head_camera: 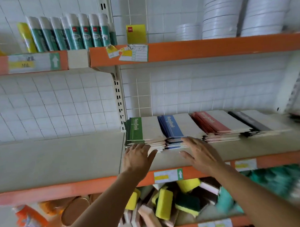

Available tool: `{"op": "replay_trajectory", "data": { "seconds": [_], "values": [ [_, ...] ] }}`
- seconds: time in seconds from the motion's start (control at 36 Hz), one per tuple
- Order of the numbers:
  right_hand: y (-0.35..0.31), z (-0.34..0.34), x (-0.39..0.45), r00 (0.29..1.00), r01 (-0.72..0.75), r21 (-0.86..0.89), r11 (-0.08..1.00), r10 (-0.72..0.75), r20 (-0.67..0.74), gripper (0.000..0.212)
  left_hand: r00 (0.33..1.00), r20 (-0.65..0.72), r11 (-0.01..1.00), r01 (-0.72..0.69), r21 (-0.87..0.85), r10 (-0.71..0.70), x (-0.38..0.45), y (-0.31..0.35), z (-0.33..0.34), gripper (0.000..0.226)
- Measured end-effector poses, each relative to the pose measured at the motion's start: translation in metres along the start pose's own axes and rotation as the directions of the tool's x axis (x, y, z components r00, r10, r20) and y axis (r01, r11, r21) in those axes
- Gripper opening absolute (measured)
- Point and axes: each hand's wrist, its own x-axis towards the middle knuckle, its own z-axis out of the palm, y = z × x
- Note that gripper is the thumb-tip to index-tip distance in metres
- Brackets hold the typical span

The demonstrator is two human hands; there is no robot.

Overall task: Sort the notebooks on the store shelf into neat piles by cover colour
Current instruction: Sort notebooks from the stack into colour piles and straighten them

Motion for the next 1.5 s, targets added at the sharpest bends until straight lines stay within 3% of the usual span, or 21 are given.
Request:
{"op": "replay_trajectory", "data": {
  "seconds": [0.08,0.19,0.42,0.64,0.83,1.06,1.17,1.25,1.5],
  "values": [
    [0.021,-0.009,-0.026,0.997,-0.062,-0.022,0.998,0.062,-0.036,0.074,0.999,-0.016,0.998,-0.049,-0.024,0.049,0.002,0.025,0.006,0.073],
    [0.052,-0.023,-0.056,0.989,-0.132,-0.058,0.99,0.128,-0.07,0.077,0.992,0.088,0.996,-0.092,-0.006,0.092,0.008,0.063,0.013,0.045],
    [0.132,-0.039,-0.113,0.958,-0.27,-0.069,0.961,0.26,-0.12,0.085,0.97,0.144,0.98,-0.189,-0.06,0.195,0.009,0.165,0.04,0.046],
    [0.232,-0.065,-0.168,0.949,-0.301,-0.106,0.948,0.287,-0.131,0.096,0.957,0.177,0.971,-0.219,-0.092,0.232,0.012,0.282,0.061,0.045],
    [0.313,-0.086,-0.209,0.938,-0.33,-0.138,0.934,0.309,-0.156,0.068,0.946,0.196,0.965,-0.242,-0.1,0.258,0.013,0.368,0.076,0.045],
    [0.387,-0.101,-0.233,0.907,-0.407,-0.123,0.905,0.385,-0.168,0.076,0.927,0.228,0.954,-0.281,-0.109,0.299,0.023,0.438,0.1,0.044],
    [0.426,-0.103,-0.228,0.902,-0.413,-0.147,0.899,0.382,-0.2,0.054,0.921,0.22,0.946,-0.301,-0.121,0.321,0.047,0.465,0.108,0.046],
    [0.451,-0.109,-0.217,0.902,-0.417,-0.18,0.891,0.383,-0.199,0.055,0.921,0.192,0.939,-0.322,-0.12,0.34,0.07,0.485,0.117,0.046],
    [0.521,-0.125,-0.173,0.879,-0.473,-0.222,0.853,0.474,-0.051,0.057,0.921,0.154,0.932,-0.341,-0.125,0.358,0.139,0.527,0.154,0.048]
  ]
}}
